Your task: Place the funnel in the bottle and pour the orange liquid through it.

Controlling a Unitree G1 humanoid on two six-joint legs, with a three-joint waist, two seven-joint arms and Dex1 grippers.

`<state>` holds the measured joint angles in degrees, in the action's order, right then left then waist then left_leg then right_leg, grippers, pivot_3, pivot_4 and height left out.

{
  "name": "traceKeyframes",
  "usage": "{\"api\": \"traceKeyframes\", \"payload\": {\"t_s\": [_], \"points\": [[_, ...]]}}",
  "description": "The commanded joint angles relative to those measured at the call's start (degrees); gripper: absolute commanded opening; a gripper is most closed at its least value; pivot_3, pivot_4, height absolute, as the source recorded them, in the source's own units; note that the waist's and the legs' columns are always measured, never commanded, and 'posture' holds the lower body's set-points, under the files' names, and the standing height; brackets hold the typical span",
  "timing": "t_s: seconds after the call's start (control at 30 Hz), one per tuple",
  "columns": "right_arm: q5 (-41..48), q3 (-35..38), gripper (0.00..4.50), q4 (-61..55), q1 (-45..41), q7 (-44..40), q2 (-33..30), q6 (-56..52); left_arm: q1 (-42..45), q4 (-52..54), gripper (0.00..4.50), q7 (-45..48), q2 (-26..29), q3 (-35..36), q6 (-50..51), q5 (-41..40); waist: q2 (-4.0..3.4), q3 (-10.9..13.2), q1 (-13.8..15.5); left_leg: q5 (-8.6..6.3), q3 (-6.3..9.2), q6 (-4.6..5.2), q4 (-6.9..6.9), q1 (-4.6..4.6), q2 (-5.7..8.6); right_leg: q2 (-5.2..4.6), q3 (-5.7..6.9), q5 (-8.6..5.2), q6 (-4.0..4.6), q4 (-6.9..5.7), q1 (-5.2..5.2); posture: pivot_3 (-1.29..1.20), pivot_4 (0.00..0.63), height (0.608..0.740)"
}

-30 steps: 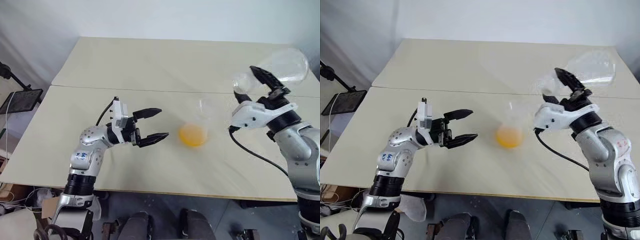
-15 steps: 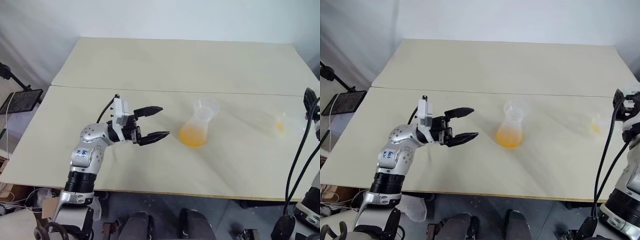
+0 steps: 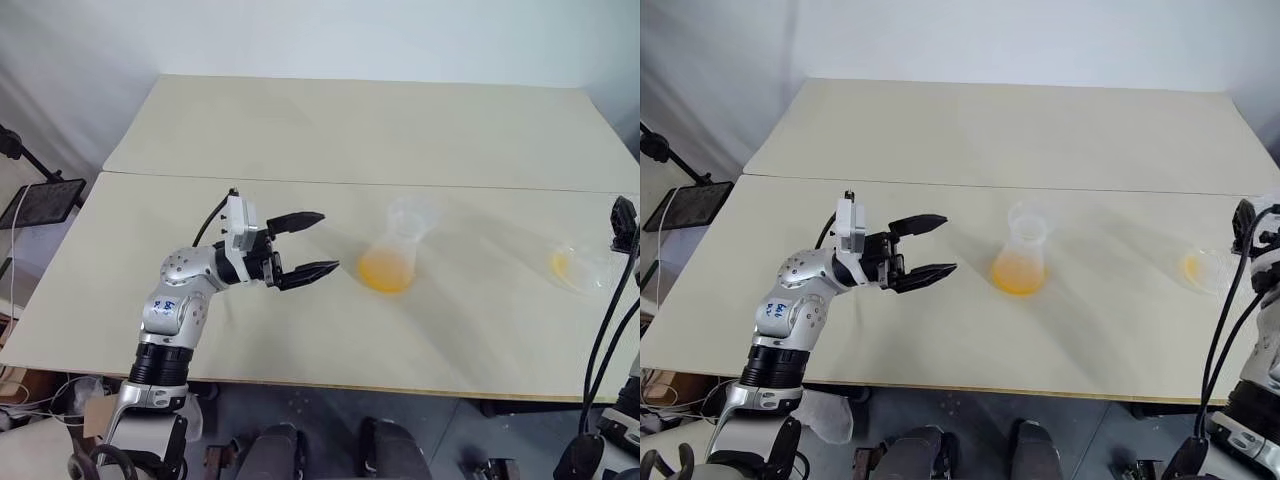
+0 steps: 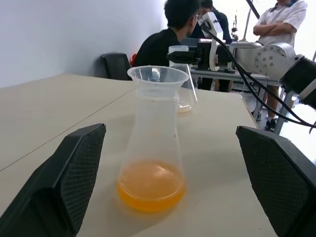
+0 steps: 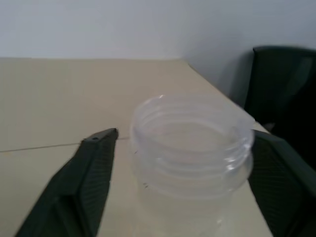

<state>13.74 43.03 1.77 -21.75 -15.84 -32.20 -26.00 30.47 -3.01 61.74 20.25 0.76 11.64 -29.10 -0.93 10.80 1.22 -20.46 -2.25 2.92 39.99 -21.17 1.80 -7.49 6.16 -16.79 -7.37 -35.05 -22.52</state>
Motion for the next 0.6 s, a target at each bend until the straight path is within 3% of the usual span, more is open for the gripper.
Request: {"api": "traceKeyframes", "payload": {"t_s": [0.03,0.27,0.6], "points": [[2.6,1.4,4.45,-1.3,1.0,0.8,-0.7,2.3,0.1,1.5,4.5,-0.1,0.5,0.7,-1.3,-0.2,0.0,0.0,0.0,0.0,0.0,0.0,0.0,0.0,0.0,0.0,0.0,0.0,0.0,0.0,-0.01,0.0,0.15,0.74],[5.7,3.2,4.45,-5.4,4.7,2.5,-1.0,3.4,0.8,1.0,4.5,0.0,1.0,1.0,-1.4,-0.3,-0.01,0.0,0.1,0.0,0.0,0.0,0.0,-0.01,0.0,-0.01,-0.03,0.0,0.0,0.01,0.0,0.0,0.15,0.74],[8.3,6.8,4.45,-9.4,11.3,1.2,-1.5,15.3,0.4,0.5,4.5,0.4,1.8,1.3,-0.9,-0.6,-0.01,0.0,0.2,0.0,0.0,0.0,-0.01,0.0,0.0,0.0,-0.05,0.0,0.0,0.04,0.02,0.0,0.15,0.74]]}}
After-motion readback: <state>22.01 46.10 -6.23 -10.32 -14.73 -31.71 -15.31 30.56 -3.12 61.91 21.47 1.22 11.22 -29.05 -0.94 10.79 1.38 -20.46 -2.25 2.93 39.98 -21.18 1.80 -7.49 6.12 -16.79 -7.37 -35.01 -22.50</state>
